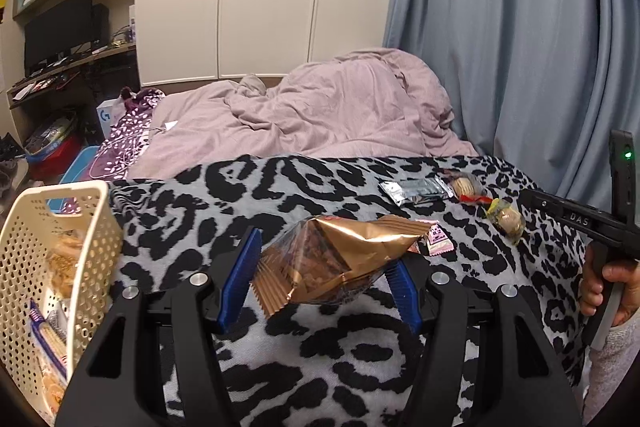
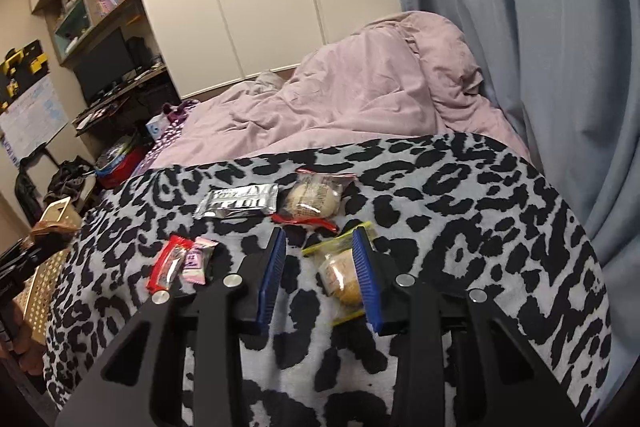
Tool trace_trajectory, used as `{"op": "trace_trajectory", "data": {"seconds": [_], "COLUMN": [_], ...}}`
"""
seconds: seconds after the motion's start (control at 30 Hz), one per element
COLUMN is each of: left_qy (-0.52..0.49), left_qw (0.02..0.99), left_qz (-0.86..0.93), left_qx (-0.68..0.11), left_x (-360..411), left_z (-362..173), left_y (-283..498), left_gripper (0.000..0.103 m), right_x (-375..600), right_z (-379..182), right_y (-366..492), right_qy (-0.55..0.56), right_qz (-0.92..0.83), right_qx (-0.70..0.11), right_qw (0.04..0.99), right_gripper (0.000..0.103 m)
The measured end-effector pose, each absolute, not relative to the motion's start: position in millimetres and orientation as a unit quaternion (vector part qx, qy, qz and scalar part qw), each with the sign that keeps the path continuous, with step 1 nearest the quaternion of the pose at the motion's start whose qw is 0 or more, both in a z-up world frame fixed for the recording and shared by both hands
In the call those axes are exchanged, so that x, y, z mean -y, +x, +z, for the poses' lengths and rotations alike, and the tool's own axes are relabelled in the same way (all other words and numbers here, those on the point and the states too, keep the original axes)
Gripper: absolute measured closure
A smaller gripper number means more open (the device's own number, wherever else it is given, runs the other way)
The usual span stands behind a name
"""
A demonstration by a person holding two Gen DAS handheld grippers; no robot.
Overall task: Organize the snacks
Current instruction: 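Carry the gold foil bag into the basket and open the left gripper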
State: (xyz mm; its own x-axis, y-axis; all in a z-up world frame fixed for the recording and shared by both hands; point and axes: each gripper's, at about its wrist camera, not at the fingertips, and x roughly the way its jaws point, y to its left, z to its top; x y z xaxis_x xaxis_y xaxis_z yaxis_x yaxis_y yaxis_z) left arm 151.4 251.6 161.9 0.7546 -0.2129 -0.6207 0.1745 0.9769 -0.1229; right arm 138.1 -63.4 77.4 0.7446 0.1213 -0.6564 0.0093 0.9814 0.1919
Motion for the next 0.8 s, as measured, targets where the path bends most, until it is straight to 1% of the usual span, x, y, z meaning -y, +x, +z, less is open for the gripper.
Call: {"op": "trace_trajectory", "data": {"seconds": [0.13, 0.2, 0.4, 0.67, 0.77, 0.8], "left_qy": [-0.034, -0.039, -0.049, -0.064, -0.069, -0.071], "left_qw": [0.940, 0.942, 0.943, 0.945, 0.945, 0.945], "left_qz": [-0.095, -0.089, -0.077, -0.061, -0.053, -0.050], "left_qx": [-0.326, -0.322, -0.319, -0.314, -0.314, -0.314], "left_x": [-265, -273, -291, -310, -318, -320], "left_z": [167, 169, 170, 169, 168, 167], "left_y": [142, 139, 131, 123, 121, 120], "left_gripper": [0.041, 0.041, 0.041, 0.041, 0.041, 0.041], "right_x": [66, 66, 67, 53, 55, 56], "right_z": [68, 61, 41, 32, 32, 32], "right_y": [149, 157, 175, 184, 183, 182], "right_qy": [0.088, 0.075, 0.058, 0.019, 0.023, 0.025], "right_qz": [0.019, 0.013, 0.005, 0.013, 0.005, 0.004], "right_qx": [-0.373, -0.386, -0.414, -0.433, -0.430, -0.429], "right_qw": [0.923, 0.919, 0.908, 0.901, 0.903, 0.903], "right_gripper": [0.063, 0.056, 0.053, 0.053, 0.063, 0.065]}}
